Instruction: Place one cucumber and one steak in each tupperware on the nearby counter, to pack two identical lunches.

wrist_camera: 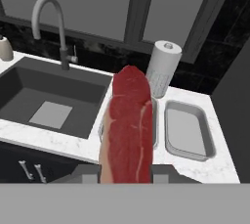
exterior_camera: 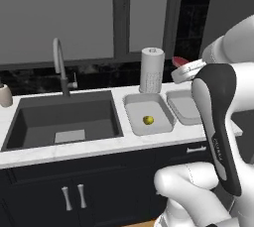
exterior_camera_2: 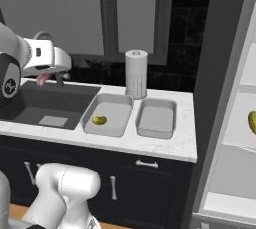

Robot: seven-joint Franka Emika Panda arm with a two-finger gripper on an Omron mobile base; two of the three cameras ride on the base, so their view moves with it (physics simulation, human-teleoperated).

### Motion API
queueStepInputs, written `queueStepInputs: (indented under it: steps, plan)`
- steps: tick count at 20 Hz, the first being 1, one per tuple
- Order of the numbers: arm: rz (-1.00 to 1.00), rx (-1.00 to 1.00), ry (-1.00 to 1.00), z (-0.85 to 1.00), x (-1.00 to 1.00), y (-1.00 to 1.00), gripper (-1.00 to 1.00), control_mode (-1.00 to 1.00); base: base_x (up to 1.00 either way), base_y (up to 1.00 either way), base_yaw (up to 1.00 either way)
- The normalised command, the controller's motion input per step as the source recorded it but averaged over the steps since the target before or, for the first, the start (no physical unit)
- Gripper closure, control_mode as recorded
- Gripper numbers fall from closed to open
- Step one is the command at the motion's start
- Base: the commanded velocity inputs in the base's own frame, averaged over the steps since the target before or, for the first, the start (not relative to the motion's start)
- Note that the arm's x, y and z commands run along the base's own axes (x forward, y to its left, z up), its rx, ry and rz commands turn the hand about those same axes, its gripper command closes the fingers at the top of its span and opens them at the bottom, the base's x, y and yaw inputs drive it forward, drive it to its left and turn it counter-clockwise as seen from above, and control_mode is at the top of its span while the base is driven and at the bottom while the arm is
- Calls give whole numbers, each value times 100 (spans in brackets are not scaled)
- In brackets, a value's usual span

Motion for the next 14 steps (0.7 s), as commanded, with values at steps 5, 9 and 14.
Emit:
queueStepInputs:
  steps: [5, 9, 14]
  plan:
    - [0, 0, 0, 0, 0, 0, 100, 100, 48, 9, 0]
    - [0, 0, 0, 0, 0, 0, 100, 100, 15, 15, 0]
    - [0, 0, 0, 0, 0, 0, 100, -100, 0, 0, 0]
